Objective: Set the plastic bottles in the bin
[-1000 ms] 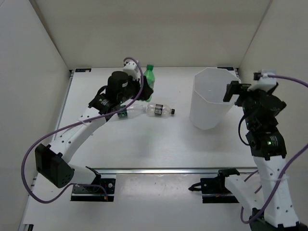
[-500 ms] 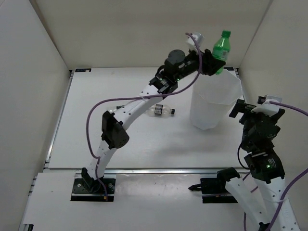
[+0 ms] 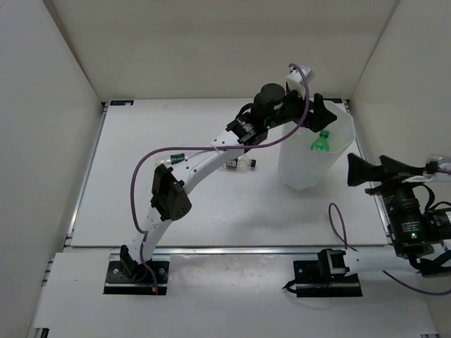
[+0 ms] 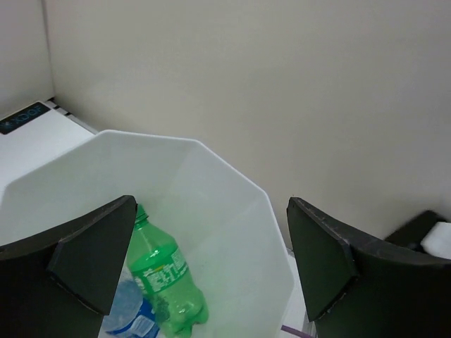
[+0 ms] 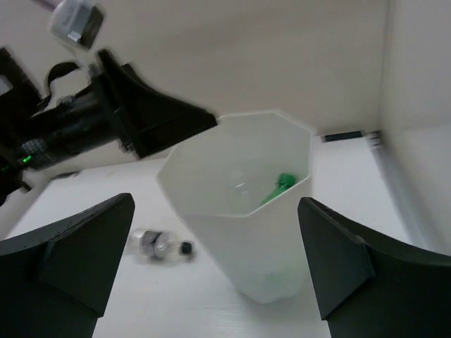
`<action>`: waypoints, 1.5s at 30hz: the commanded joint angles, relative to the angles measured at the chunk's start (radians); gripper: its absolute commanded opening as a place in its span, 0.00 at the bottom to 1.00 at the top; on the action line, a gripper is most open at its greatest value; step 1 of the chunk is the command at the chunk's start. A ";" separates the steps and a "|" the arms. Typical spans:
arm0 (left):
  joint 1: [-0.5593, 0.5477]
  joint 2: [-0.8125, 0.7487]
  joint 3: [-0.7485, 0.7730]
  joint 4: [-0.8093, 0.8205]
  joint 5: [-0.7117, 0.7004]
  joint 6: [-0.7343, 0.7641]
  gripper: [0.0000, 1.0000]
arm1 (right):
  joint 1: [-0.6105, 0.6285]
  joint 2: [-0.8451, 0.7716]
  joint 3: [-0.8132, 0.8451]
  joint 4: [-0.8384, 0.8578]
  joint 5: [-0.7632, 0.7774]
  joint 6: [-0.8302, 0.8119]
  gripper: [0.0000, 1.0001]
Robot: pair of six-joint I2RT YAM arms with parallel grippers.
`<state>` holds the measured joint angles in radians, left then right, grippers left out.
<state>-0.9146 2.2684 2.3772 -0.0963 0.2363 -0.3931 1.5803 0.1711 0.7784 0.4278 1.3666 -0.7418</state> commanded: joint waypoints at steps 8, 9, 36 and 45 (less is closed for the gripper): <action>-0.006 -0.273 -0.043 -0.101 -0.127 0.138 0.99 | -0.827 0.531 0.310 -0.029 -0.182 -0.220 0.99; -0.009 -0.277 -0.021 -0.164 -0.144 0.169 0.98 | -0.829 0.560 0.308 0.000 -0.187 -0.252 0.99; 0.626 -1.412 -1.246 -0.812 -0.556 0.062 0.98 | -0.846 1.478 0.944 -1.109 -1.623 0.386 0.97; 0.612 -1.480 -1.242 -0.888 -0.552 0.031 0.99 | -0.942 1.703 0.909 -1.028 -1.821 0.409 0.98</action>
<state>-0.3016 0.8230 1.1248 -0.9417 -0.3244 -0.3447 0.6815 1.8179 1.6634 -0.6163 -0.3592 -0.3637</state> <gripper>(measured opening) 0.988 0.987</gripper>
